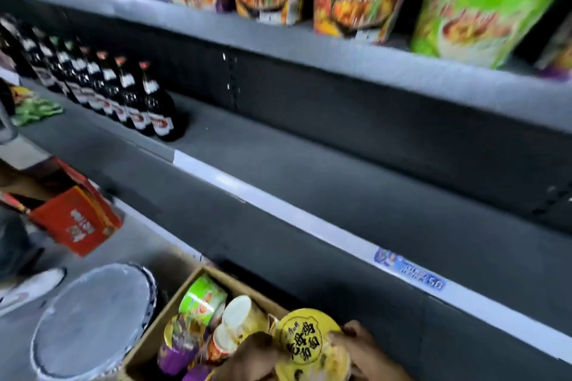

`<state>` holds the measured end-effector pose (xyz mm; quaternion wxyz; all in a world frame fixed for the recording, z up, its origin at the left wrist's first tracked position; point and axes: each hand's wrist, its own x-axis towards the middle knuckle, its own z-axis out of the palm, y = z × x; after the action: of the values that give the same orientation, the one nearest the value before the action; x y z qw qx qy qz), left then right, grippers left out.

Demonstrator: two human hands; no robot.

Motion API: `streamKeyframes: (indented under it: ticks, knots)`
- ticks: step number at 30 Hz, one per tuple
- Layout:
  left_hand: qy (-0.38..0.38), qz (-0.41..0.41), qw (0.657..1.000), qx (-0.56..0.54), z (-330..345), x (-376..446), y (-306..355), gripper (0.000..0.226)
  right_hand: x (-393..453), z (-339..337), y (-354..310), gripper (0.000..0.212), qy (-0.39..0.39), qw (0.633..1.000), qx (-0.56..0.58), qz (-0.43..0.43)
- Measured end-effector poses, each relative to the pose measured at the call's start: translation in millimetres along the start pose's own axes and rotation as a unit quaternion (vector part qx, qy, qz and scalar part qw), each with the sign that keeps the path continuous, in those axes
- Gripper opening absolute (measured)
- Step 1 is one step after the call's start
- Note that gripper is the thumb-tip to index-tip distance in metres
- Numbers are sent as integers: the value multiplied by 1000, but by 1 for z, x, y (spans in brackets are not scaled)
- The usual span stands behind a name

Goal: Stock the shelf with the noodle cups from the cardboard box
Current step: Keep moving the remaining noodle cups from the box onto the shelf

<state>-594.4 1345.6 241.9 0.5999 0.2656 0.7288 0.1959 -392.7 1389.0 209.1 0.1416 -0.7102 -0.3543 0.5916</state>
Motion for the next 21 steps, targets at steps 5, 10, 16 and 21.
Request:
streamKeyframes:
  ticks: [5, 10, 16, 21]
  knots:
    - [-134, 6, 991, -5, -31, -78, 80, 38, -75, -33, -84, 27, -30, 997, 45, -49]
    - [-141, 95, 984, 49, -56, -133, 145, 33, -136, -71, -140, 21, -90, 989, 71, -89]
    - [-175, 231, 950, 119, -90, -213, 215, 51, -203, -109, -208, 11, -93, 969, 149, -173]
    - [-141, 379, 902, 151, -100, -264, 253, 33, -247, -148, -259, 13, -85, 969, 146, -180]
